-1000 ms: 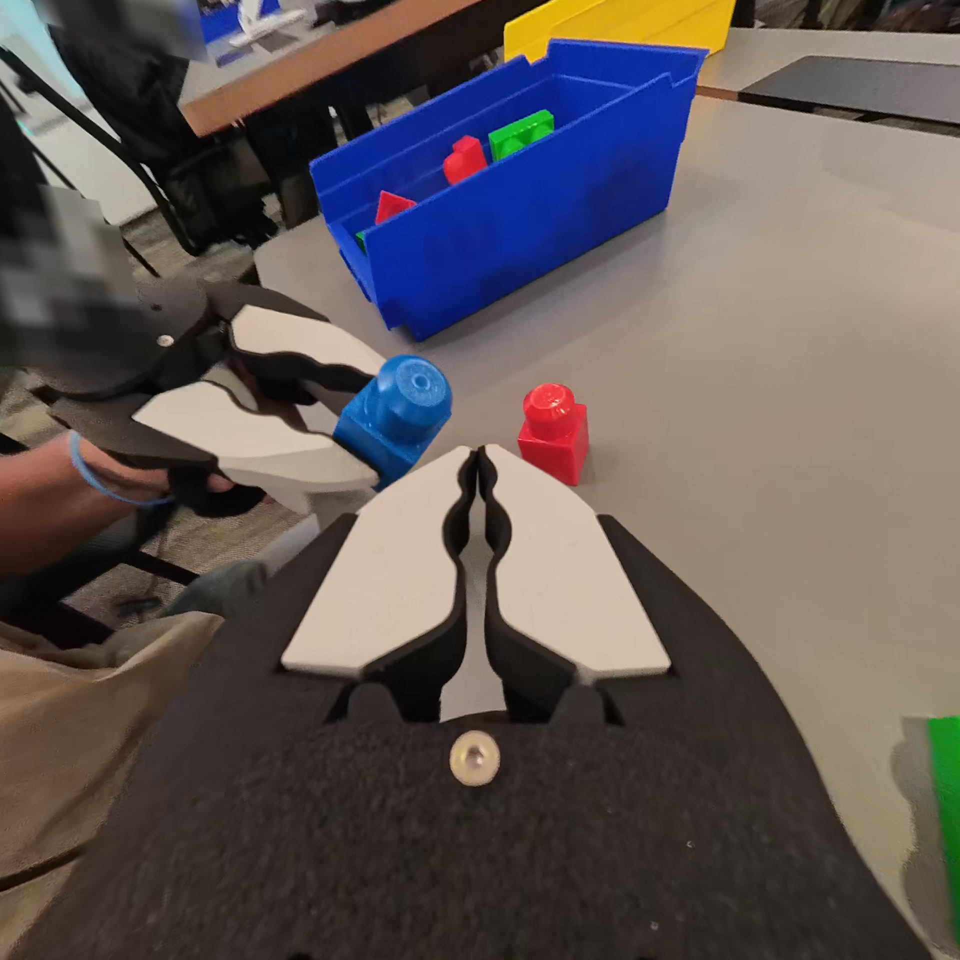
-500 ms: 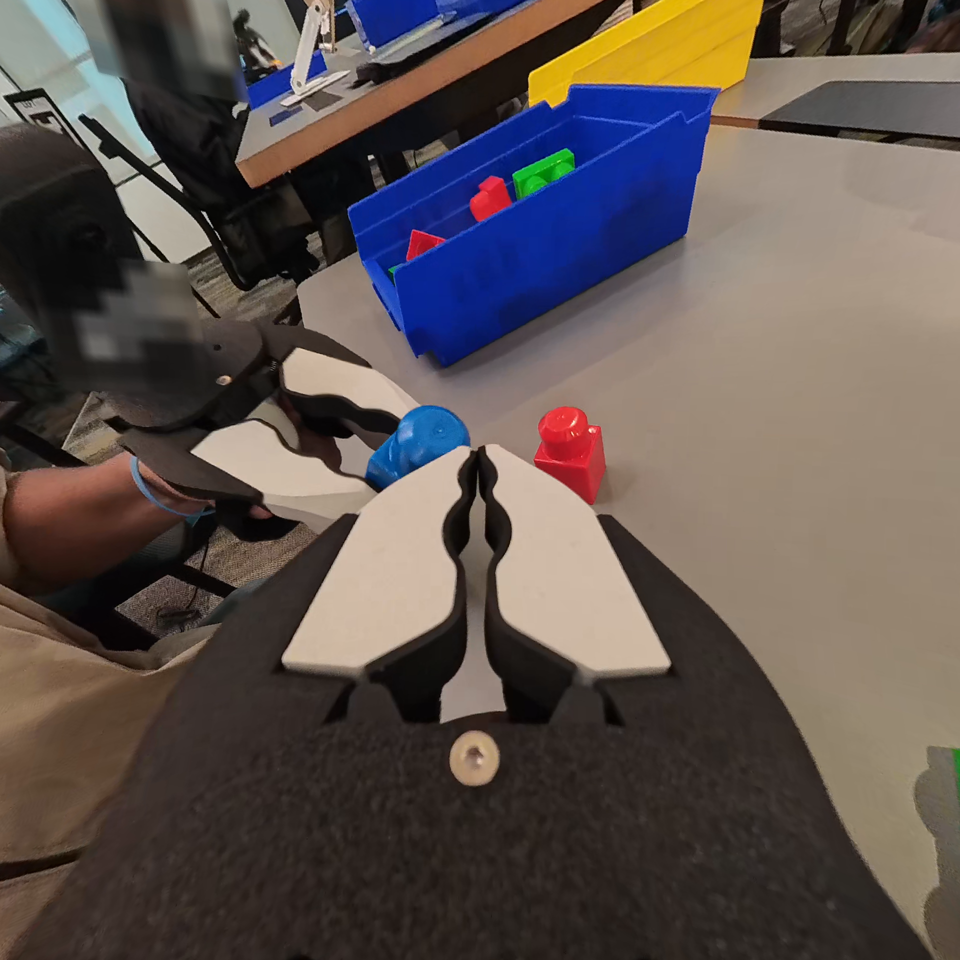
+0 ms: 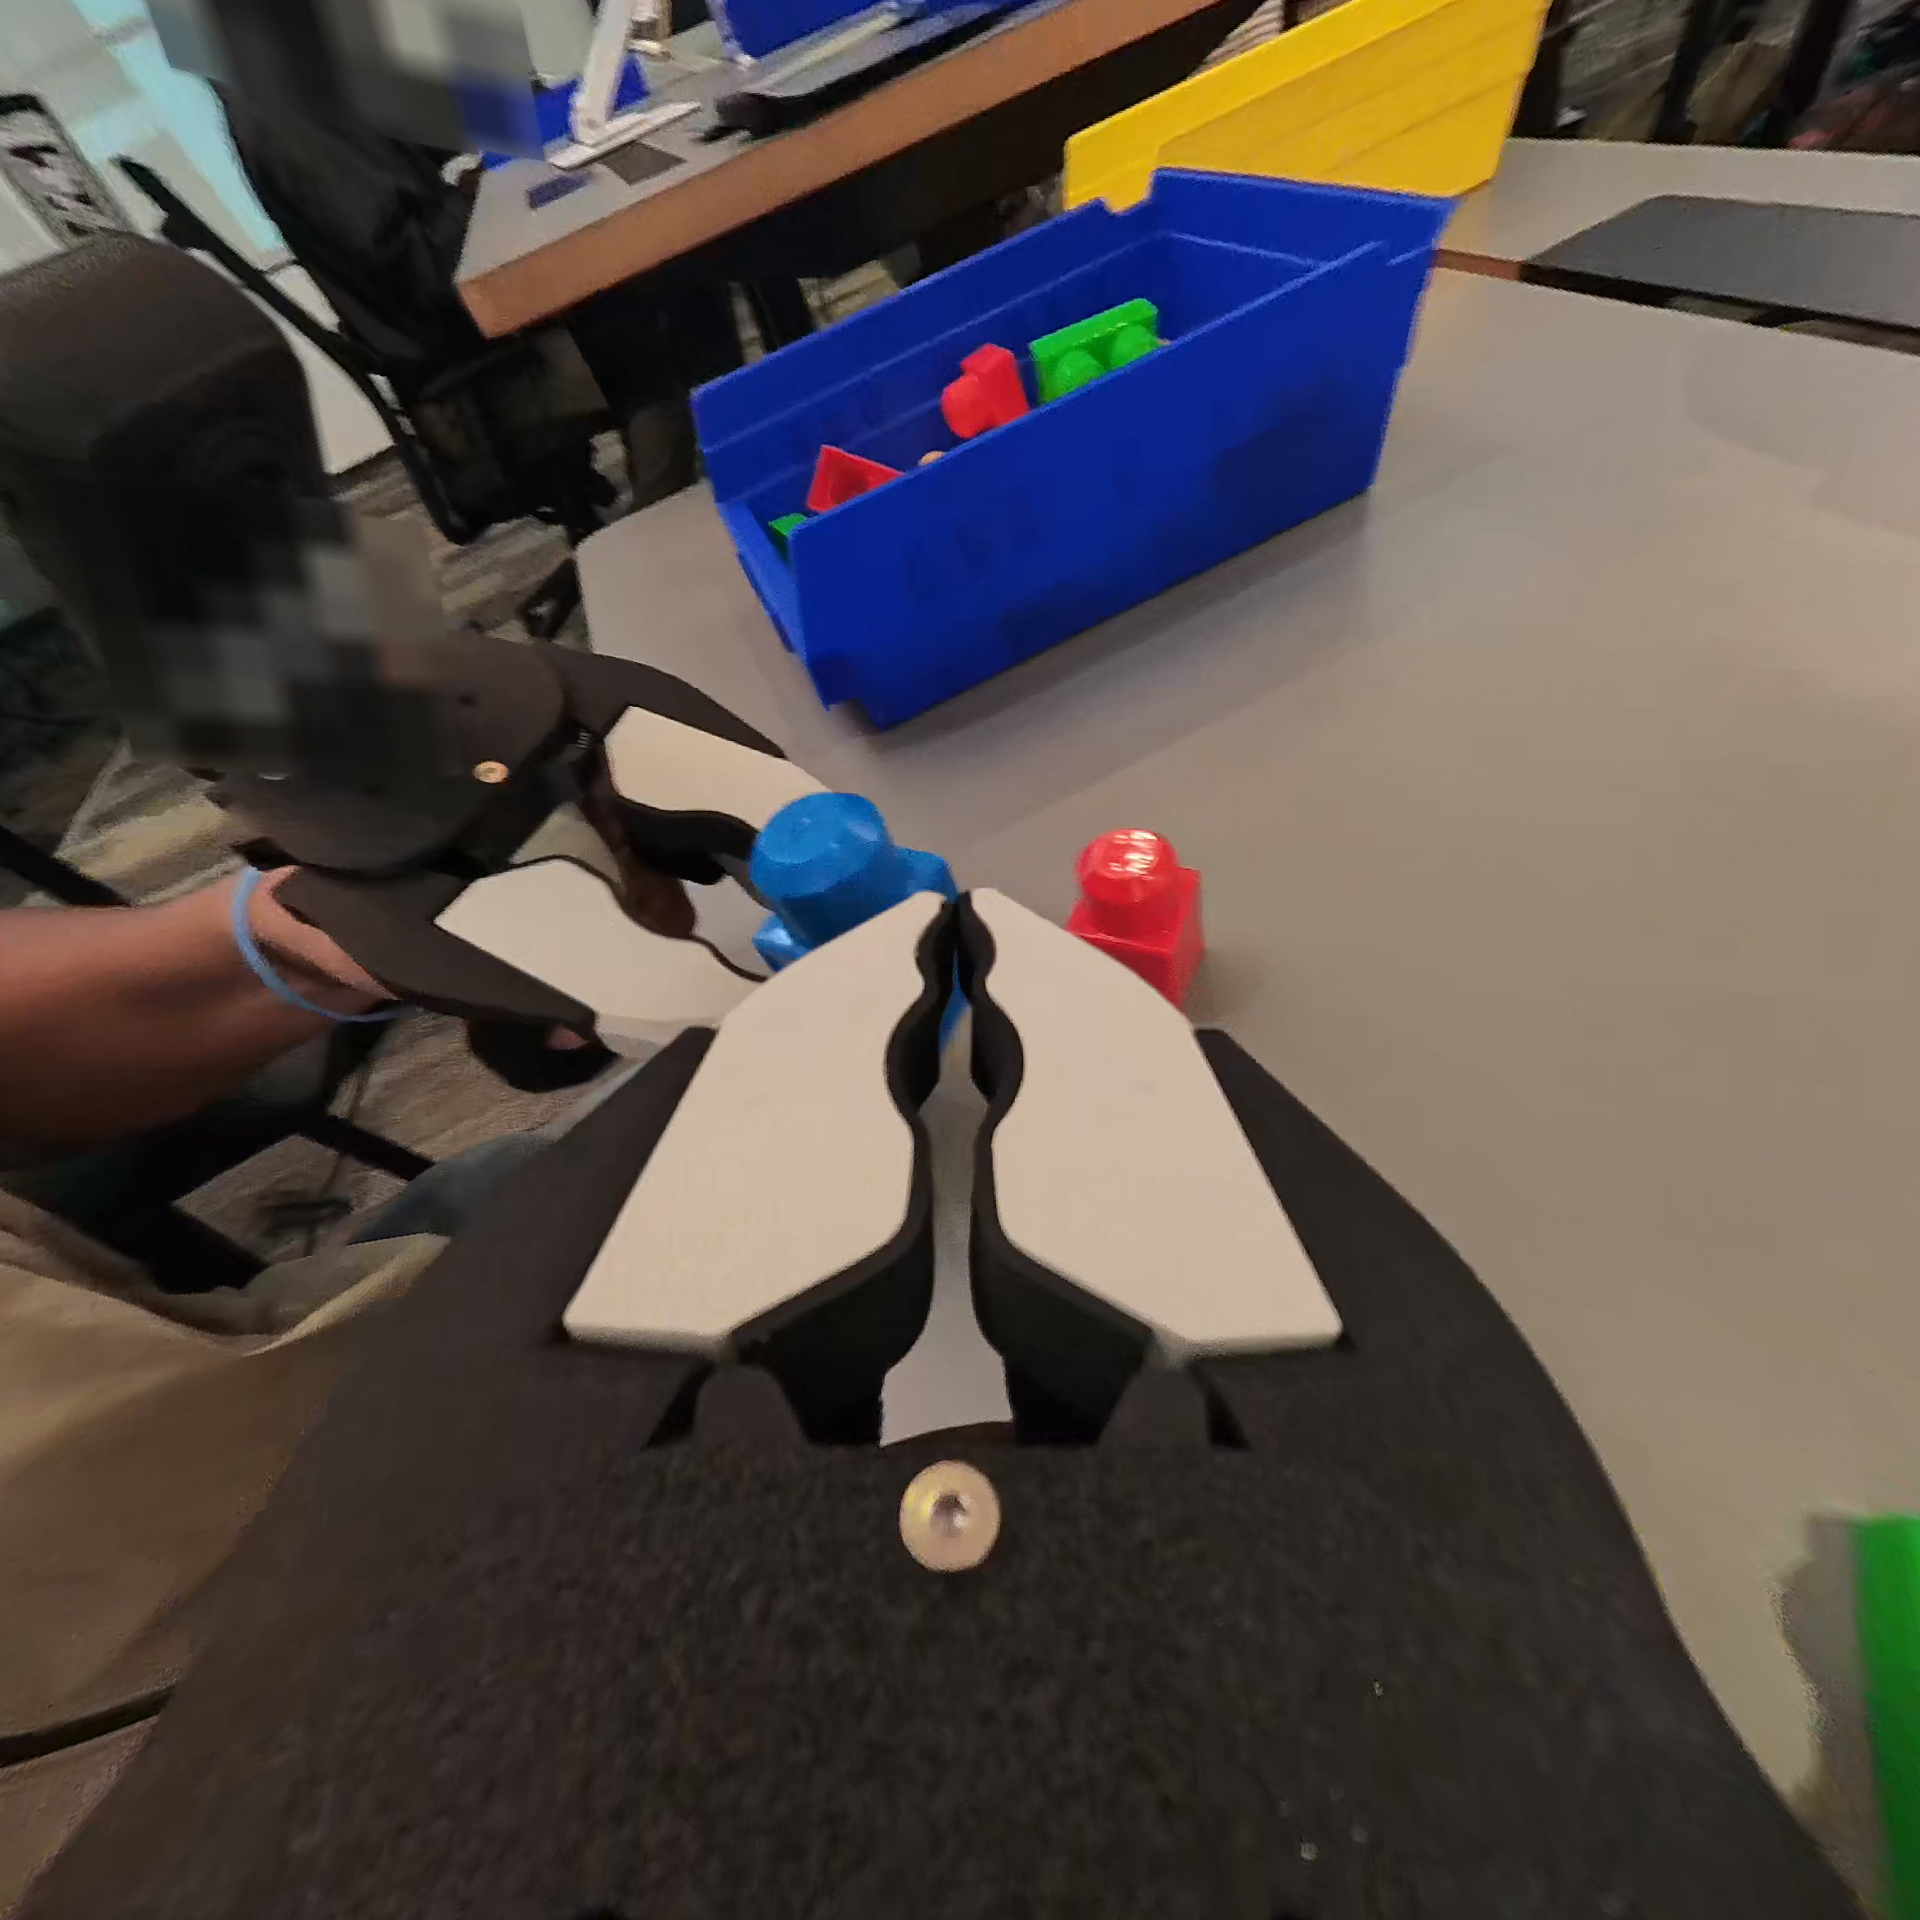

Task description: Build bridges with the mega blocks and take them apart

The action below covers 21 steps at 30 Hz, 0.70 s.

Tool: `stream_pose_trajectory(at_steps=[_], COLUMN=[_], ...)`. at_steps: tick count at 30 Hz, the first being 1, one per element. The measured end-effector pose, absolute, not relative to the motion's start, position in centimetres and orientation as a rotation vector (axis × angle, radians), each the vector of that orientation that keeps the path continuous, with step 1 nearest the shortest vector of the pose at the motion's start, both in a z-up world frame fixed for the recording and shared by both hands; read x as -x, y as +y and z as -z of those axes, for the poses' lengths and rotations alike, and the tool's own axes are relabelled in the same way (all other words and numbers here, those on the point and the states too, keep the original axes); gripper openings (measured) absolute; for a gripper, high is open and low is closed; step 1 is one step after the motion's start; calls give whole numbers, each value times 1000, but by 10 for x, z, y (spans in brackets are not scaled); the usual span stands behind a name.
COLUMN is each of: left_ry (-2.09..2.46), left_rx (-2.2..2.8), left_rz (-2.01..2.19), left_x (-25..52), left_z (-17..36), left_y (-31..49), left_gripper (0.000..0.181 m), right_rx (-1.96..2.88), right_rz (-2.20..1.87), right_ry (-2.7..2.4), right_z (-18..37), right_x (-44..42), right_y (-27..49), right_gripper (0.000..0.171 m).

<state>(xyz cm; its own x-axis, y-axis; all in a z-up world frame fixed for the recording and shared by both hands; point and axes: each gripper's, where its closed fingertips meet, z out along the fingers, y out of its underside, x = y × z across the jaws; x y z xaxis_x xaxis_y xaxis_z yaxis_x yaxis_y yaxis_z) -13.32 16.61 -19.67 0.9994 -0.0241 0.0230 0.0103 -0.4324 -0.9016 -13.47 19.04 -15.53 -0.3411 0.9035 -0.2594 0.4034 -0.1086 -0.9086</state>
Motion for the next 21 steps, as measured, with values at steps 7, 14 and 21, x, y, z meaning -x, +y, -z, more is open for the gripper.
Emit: stream_pose_trajectory(at_steps=[7,14,21], left_ry=[-112,-137,-106], left_rx=[2081,2240,2325], left_rz=[-97,-114,-10], left_x=[198,237,248], left_z=[201,238,261], left_y=[147,165,184], left_gripper=[36,36,36], right_rx=[1445,1440,1414], right_rz=[-1368,-1338,-1345], right_ry=[-1606,-1552,-1522], right_z=[146,144,135], right_x=[97,63,44], right_y=[231,245,252], right_gripper=[0,0,0])
